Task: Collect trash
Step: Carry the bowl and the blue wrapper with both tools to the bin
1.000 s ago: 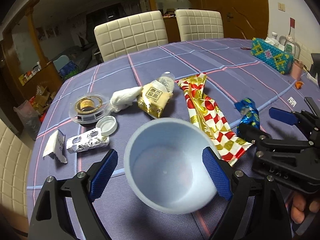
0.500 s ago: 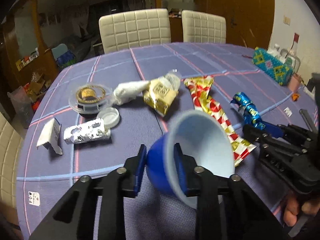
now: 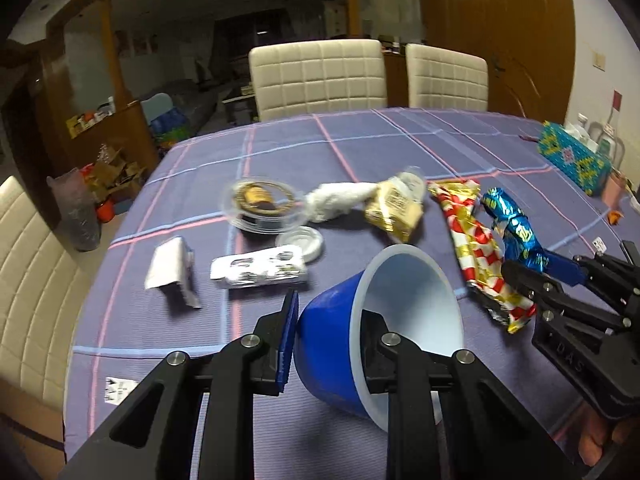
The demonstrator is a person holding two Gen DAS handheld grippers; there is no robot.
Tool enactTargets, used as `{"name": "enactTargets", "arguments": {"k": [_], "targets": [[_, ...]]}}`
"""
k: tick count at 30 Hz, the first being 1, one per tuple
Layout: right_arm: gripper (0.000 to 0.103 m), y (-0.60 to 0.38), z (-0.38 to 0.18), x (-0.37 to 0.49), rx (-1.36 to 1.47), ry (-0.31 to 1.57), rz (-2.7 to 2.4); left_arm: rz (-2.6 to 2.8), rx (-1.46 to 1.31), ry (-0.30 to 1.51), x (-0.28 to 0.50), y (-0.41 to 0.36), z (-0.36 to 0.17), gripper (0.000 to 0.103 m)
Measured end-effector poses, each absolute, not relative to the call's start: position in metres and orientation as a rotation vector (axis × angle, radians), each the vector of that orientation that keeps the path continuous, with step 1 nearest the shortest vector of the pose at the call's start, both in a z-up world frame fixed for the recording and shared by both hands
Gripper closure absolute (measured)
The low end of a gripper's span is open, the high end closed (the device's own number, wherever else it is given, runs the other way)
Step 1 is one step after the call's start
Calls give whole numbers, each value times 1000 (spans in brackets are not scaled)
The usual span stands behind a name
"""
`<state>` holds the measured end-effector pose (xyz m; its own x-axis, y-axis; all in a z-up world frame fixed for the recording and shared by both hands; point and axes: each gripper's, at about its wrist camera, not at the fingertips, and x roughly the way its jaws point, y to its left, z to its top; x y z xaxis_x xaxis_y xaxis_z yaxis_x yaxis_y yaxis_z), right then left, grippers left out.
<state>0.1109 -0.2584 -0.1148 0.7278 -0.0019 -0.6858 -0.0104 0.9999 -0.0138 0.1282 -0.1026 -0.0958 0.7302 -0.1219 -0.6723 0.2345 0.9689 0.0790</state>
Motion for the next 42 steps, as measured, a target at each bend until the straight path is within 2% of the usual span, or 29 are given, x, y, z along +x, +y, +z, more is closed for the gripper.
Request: {"name": "enactTargets", "arguments": {"k": [42], "targets": [[71,-44,-93,118,-267,718,348,145,-15,660,95,99,-87,80]]}}
